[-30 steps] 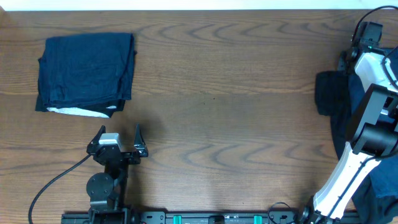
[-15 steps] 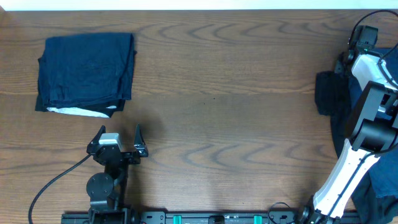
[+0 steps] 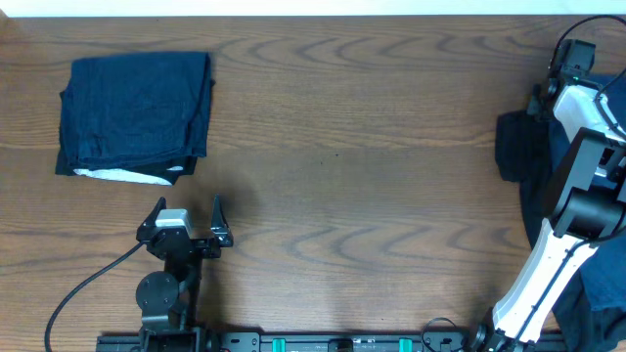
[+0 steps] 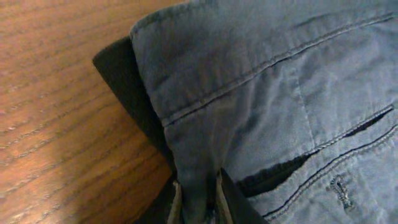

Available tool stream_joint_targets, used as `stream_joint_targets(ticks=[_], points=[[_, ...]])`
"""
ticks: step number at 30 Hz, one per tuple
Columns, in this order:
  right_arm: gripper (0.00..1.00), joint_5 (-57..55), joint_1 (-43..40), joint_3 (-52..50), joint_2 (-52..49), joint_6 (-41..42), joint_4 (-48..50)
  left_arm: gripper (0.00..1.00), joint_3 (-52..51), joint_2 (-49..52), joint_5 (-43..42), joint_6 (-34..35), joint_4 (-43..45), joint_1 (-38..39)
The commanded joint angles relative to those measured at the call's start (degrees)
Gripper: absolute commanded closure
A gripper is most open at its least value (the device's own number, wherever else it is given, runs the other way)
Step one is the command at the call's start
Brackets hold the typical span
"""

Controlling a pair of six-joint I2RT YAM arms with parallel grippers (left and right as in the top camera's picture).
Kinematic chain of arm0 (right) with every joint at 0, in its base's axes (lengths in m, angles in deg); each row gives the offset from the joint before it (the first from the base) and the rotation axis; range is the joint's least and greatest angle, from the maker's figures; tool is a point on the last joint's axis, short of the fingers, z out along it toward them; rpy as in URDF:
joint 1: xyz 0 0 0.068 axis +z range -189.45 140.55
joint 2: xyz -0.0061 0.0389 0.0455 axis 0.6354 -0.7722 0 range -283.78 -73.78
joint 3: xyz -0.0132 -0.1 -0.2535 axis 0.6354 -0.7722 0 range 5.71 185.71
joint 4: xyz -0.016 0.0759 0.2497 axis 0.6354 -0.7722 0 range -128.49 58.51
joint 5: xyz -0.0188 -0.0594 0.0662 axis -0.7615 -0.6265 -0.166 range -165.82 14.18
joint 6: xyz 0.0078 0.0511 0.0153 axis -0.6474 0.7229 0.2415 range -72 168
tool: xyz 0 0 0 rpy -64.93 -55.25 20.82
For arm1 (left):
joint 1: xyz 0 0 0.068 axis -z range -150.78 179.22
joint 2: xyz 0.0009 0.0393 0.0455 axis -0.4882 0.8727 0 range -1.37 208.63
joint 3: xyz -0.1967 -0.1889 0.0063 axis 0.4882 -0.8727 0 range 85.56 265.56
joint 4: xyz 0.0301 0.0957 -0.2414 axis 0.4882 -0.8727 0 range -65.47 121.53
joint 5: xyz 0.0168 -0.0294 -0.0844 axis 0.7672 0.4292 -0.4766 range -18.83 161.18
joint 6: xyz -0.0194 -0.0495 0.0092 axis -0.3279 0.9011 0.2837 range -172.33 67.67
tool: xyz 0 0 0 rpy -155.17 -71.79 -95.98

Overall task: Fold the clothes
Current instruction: 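Reach the right gripper to the blue-grey trousers on the right pile, then close the right gripper on the trousers' waistband edge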

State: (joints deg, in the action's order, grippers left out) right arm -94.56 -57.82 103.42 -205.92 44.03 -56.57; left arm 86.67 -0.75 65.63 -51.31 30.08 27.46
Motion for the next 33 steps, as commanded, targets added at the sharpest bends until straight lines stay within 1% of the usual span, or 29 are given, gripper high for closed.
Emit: stream_joint_targets(ticks=[1, 12, 20, 21, 23, 25, 28, 33], points=[[0.82, 0.7, -0.1, -0.2, 3.8, 0.2, -0.1, 0.02, -0.9, -0.3, -0.4, -0.8, -2.0, 0.2], [0.79, 1.0, -2.7, -0.2, 4.5, 0.7, -3.0, 0.02, -0.9, -0.3, -0.4, -0.8, -2.0, 0.2], [0.74, 5.3, -5.0, -0.3, 4.4, 1.2, -5.3, 0.02, -0.9, -0.3, -0.4, -0.8, -2.0, 0.2], [0.73, 5.3, -5.3, -0.3, 4.4, 1.2, -5.3, 0.02, -0.9, -0.3, -0.4, -0.8, -2.0, 0.2], [0.68, 5.3, -5.6, -0.3, 4.4, 1.2, -5.4, 0.02, -0.9, -0.3, -0.4, -0.8, -2.0, 0.2], [0.65, 5.5, -5.8, -0.3, 4.4, 1.2, -5.5, 0.02, -0.9, -0.3, -0.4, -0.8, -2.0, 0.2], [0.6, 7.5, -5.8, -0.3, 4.4, 1.1, -5.5, 0.02, -0.9, -0.3, -0.4, -0.8, -2.0, 0.2], [0.56, 10.4, -5.8, -0.3, 4.4, 1.1, -5.4, 0.02, -0.9, -0.3, -0.4, -0.8, -2.0, 0.2]])
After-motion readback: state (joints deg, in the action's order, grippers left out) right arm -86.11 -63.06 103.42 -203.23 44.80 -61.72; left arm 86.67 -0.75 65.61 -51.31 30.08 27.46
